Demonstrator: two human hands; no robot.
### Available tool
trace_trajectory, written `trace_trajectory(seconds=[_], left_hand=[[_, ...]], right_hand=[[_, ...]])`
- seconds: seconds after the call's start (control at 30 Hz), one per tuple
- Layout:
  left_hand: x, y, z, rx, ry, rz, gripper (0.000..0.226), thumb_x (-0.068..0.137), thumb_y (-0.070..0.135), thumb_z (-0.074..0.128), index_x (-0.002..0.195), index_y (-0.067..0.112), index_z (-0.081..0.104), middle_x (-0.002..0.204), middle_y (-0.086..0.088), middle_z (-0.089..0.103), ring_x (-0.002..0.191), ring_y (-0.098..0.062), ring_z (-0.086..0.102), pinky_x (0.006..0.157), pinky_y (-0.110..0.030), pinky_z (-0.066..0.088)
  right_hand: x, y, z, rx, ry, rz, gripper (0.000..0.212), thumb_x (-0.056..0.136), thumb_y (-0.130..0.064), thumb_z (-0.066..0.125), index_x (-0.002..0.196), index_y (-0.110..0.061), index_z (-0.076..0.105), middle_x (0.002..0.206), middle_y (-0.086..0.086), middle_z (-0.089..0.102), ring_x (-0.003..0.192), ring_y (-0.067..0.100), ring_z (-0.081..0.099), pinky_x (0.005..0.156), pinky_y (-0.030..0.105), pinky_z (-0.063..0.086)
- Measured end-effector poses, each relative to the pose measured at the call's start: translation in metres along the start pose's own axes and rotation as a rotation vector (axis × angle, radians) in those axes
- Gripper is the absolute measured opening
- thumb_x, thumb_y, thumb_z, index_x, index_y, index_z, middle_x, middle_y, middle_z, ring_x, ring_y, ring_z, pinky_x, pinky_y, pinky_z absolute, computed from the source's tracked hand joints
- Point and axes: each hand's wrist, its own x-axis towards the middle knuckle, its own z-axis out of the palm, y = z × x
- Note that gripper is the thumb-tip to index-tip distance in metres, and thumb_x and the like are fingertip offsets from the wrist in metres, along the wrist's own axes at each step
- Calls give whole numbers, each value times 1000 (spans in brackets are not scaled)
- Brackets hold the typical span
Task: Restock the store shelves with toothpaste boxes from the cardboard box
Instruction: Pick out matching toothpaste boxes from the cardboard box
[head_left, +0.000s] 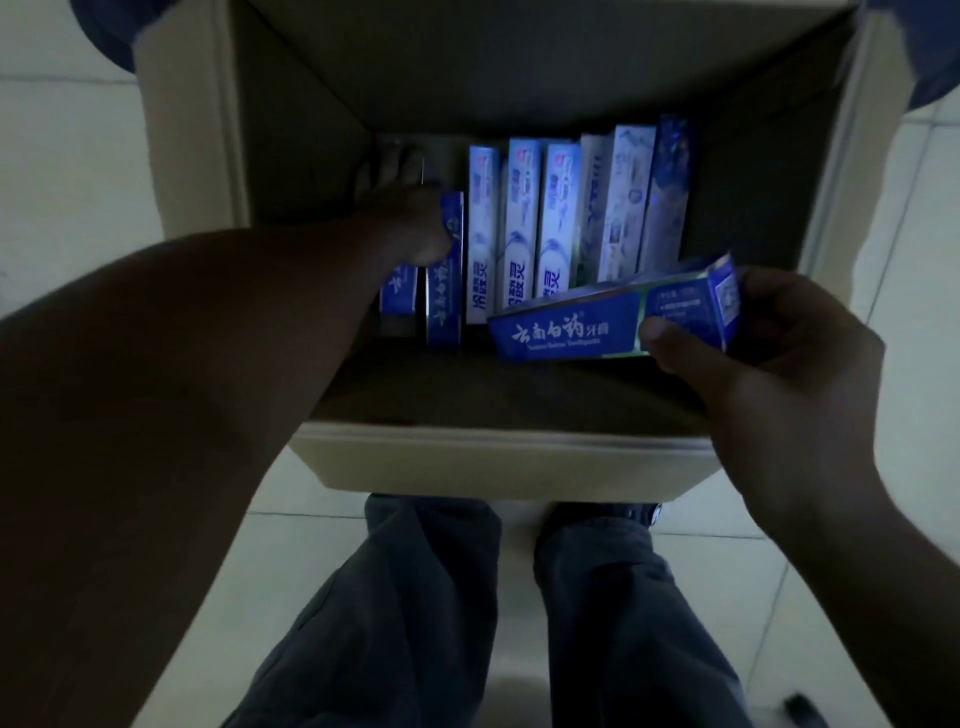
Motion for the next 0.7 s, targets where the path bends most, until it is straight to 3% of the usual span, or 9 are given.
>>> trace_trajectory(seconds=[0.07, 0.13, 0.23, 0.3, 0.37, 0.5, 0.6, 0.7], left_hand=[[2, -1, 4, 51, 30, 30, 98, 79, 36, 74, 162, 21, 24, 173, -6, -5, 157, -29, -17, 126, -57, -3], [-4, 0, 9, 64, 176, 88, 97, 74, 36, 77, 158, 21, 31, 171, -8, 9, 158, -31, -6, 125, -57, 0], [-16, 4, 13, -159, 261, 90, 69, 72, 24, 78, 131, 32, 43, 144, -13, 50, 141, -41, 37, 114, -56, 29], [-32, 3, 12, -439, 240, 82, 56, 77, 13, 79, 105, 38, 37, 113, -3, 61, 114, -32, 60, 85, -42, 46], [-54, -1, 9, -642, 253, 123, 52, 78, 6, 79, 103, 31, 41, 106, 2, 59, 102, -22, 62, 74, -30, 46], [-132, -15, -39, -947, 365, 258, 43, 75, 3, 74, 110, 12, 51, 101, -7, 63, 89, -24, 62, 79, -48, 53], [-211, -27, -104, -1133, 429, 324, 54, 71, 2, 81, 114, 15, 52, 100, 6, 62, 85, -10, 62, 77, -32, 51], [-293, -39, -180, -1321, 403, 387, 53, 69, -1, 87, 111, 9, 58, 101, 3, 67, 83, 0, 63, 74, -14, 46]], right_hand=[[4, 2, 0, -26, -2, -24, 30, 78, -16, 87, 103, -19, 71, 92, 3, 78, 87, 27, 75, 80, 54, 61], [6, 4, 2, -26, 1, -36, 33, 76, -20, 86, 105, -15, 72, 96, 4, 77, 89, 30, 75, 80, 55, 60], [3, 4, 1, -5, 9, -46, 32, 78, -15, 85, 106, -11, 71, 97, 6, 78, 89, 30, 75, 81, 54, 61], [-3, -4, -1, 8, 15, -46, 30, 78, -11, 86, 105, -9, 71, 94, 8, 78, 87, 33, 74, 79, 55, 60], [-12, -16, -8, -23, 18, -53, 27, 77, -14, 87, 100, -17, 72, 89, 2, 78, 84, 27, 75, 78, 52, 61], [-32, -65, -30, -64, -38, -117, 25, 74, -20, 84, 93, -28, 70, 91, -6, 77, 84, 20, 73, 77, 38, 62], [-49, -122, -46, -75, -140, -167, 34, 72, -19, 81, 103, -28, 69, 93, -12, 74, 82, 8, 70, 70, 22, 57], [-73, -194, -60, -146, -229, -262, 49, 72, -9, 80, 114, -30, 65, 99, -8, 72, 86, 16, 70, 77, 42, 60]])
